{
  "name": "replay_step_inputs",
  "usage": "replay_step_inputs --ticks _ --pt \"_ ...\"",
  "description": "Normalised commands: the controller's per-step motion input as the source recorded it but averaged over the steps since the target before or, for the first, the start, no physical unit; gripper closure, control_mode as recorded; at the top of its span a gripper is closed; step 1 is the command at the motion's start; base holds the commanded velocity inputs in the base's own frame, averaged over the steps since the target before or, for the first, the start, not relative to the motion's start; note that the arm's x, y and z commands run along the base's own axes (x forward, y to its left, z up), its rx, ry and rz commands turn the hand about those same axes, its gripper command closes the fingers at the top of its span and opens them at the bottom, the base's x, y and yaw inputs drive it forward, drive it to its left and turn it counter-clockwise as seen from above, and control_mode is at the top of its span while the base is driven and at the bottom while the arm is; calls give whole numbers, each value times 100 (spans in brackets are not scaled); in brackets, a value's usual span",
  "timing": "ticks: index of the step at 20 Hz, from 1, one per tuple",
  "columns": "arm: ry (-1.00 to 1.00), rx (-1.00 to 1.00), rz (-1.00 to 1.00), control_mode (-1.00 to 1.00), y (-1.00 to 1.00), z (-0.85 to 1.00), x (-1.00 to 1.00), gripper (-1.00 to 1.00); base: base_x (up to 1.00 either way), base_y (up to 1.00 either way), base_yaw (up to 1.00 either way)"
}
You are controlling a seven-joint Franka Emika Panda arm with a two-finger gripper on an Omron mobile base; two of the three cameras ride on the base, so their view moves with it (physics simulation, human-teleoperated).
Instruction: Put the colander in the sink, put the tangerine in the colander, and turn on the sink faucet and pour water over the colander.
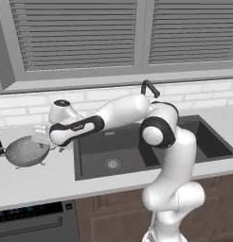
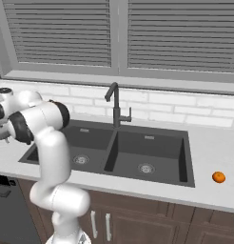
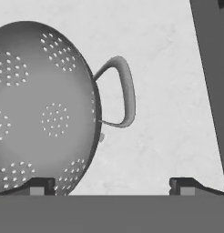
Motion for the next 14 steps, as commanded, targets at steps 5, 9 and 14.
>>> replay_step_inputs --ticks 5,9,14 --pt "2 -6 0 -100 35 -30 25 -100 0 0 0" --pt "2 -3 0 -100 20 -36 19 100 0 0 0" --pt "0 -7 0 -100 0 -20 2 100 0 0 0"
